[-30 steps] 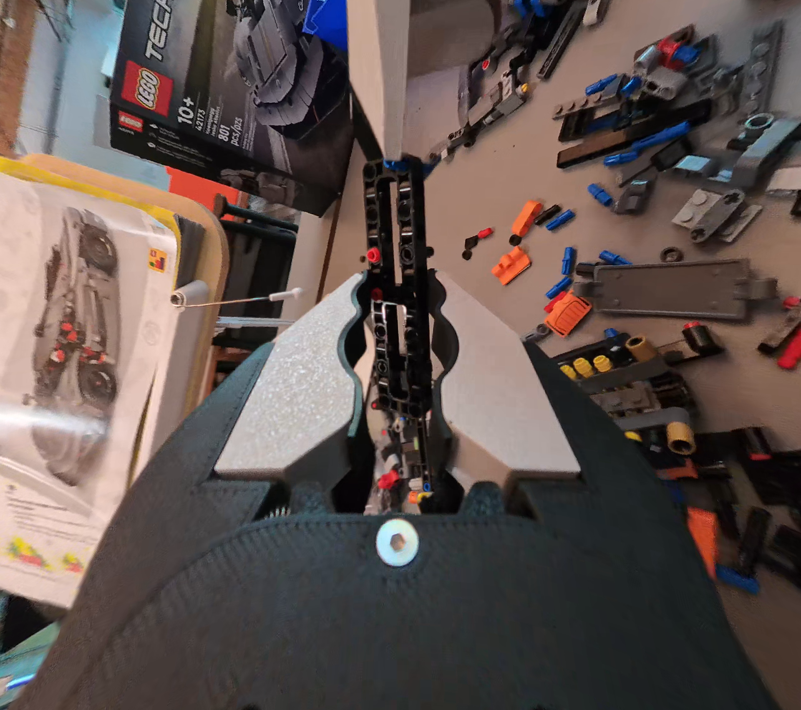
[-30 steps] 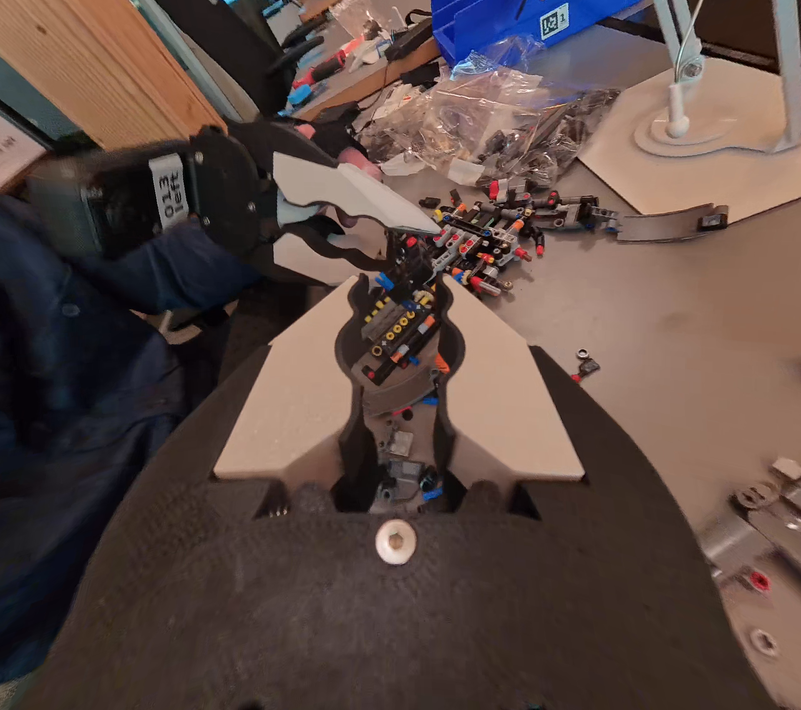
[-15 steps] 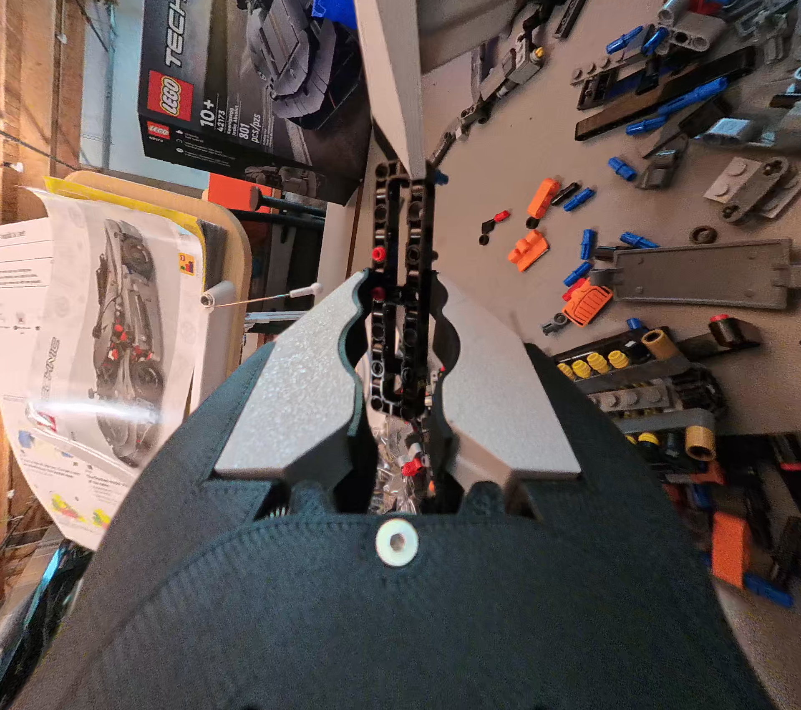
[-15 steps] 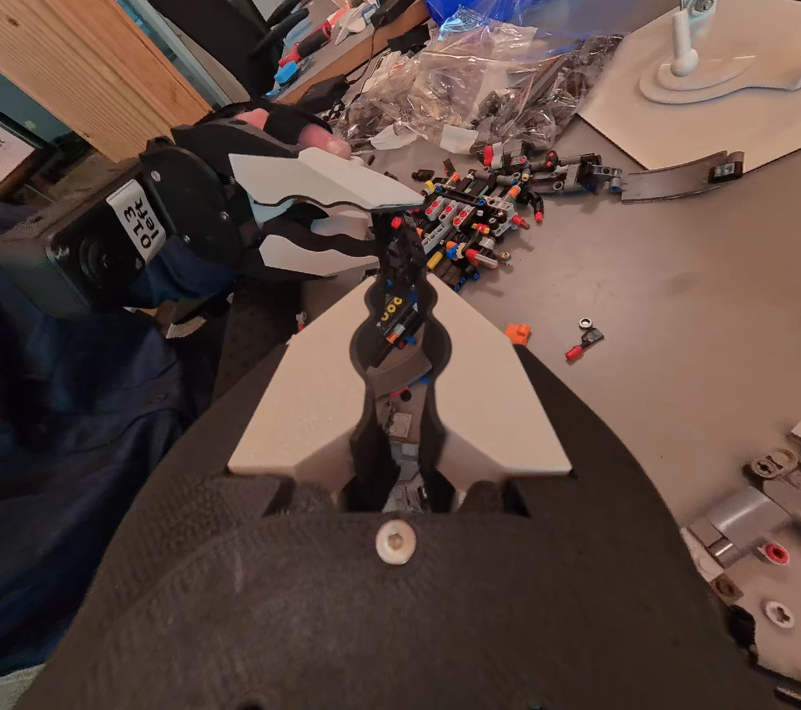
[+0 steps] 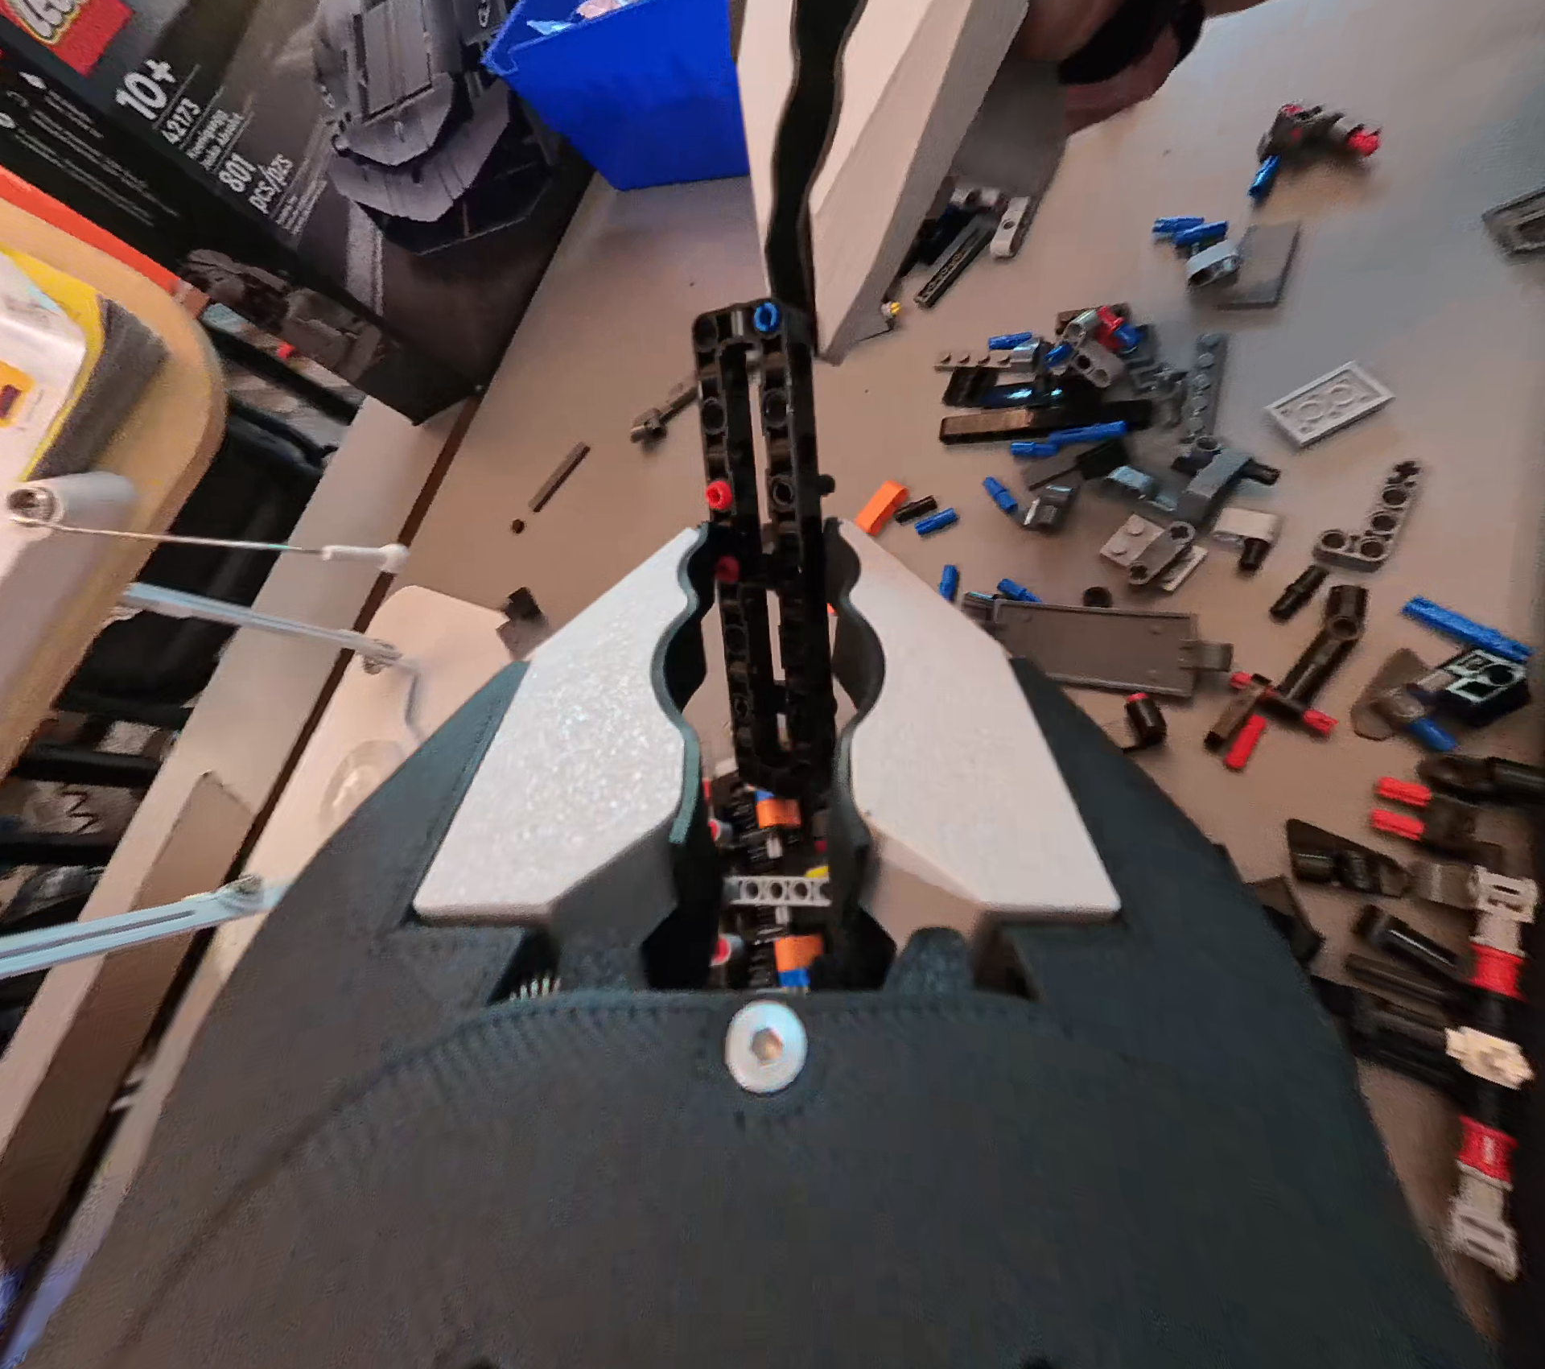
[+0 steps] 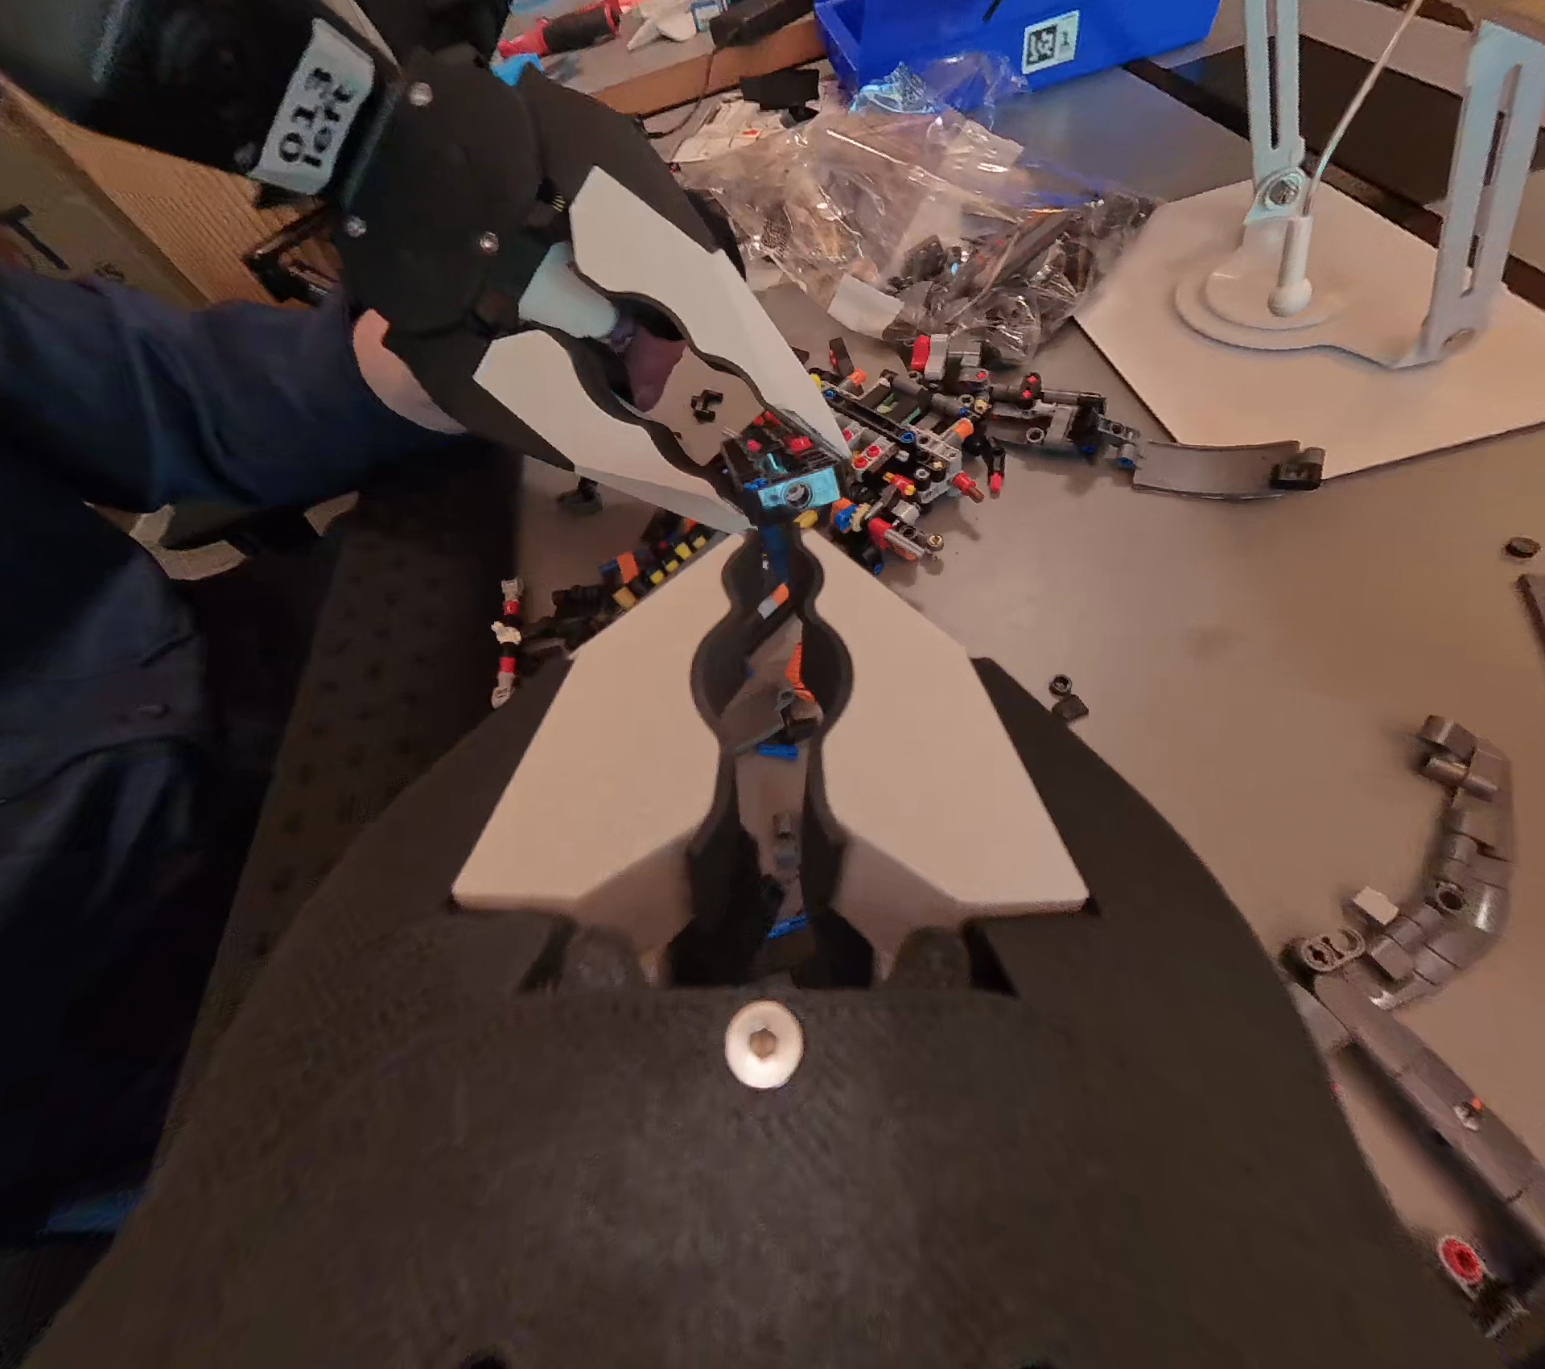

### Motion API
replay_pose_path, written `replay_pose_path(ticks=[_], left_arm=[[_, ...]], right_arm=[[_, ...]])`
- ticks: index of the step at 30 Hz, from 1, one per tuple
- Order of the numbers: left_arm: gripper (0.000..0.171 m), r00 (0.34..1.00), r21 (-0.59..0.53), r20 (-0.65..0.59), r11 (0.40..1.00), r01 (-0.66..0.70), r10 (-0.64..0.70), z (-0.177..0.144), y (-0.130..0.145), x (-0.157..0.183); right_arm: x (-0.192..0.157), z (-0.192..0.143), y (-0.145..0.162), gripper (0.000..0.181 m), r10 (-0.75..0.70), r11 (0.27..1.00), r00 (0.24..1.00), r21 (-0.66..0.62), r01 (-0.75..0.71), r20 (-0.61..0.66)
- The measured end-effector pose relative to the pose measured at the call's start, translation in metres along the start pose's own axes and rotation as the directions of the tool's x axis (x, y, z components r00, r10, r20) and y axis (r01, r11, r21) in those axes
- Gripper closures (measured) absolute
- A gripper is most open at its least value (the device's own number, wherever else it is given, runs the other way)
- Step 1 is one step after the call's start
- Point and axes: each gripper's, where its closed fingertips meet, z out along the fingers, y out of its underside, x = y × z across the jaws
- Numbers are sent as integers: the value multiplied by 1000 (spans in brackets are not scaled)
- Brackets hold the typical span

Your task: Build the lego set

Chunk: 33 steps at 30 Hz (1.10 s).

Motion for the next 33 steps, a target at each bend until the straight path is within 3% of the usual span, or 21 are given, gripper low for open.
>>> replay_pose_path(ticks=[6, 8, 12, 15, 29, 31, 32, 33], left_arm=[[126, 980, 77, -163, 989, 127, -113, -4, -11, 11], [132, 978, 80, -185, 990, 115, -99, -3, -11, 16], [146, 954, 18, -286, 995, 99, -90, 3, -3, 39], [149, 957, 54, -281, 994, 99, -80, -3, -8, 35], [151, 924, 211, -303, 929, 303, -233, -29, -42, 19], [152, 848, 373, -406, 785, 494, -341, -65, -66, -10], [152, 882, 377, -339, 812, 446, -328, -70, -60, -21], [151, 913, 341, -287, 860, 379, -289, -64, -49, -20]], right_arm=[[-10, 2, 4, 180, -159, 985, 987, -80, 155, -38], [-11, 8, 13, 180, -244, 959, 968, -161, 232, -59], [-30, 15, 13, 180, -383, 909, 923, -183, 373, -22], [-33, 15, 14, 180, -427, 887, 904, -209, 412, -33], [-45, 4, -12, 180, -308, 951, 951, -13, 308, 7], [-23, 1, 7, 180, -326, 939, 942, -140, 314, -75], [-17, 1, 17, 180, -321, 937, 944, -171, 304, -81], [-26, 2, 13, 180, -295, 949, 955, -126, 288, -38]])
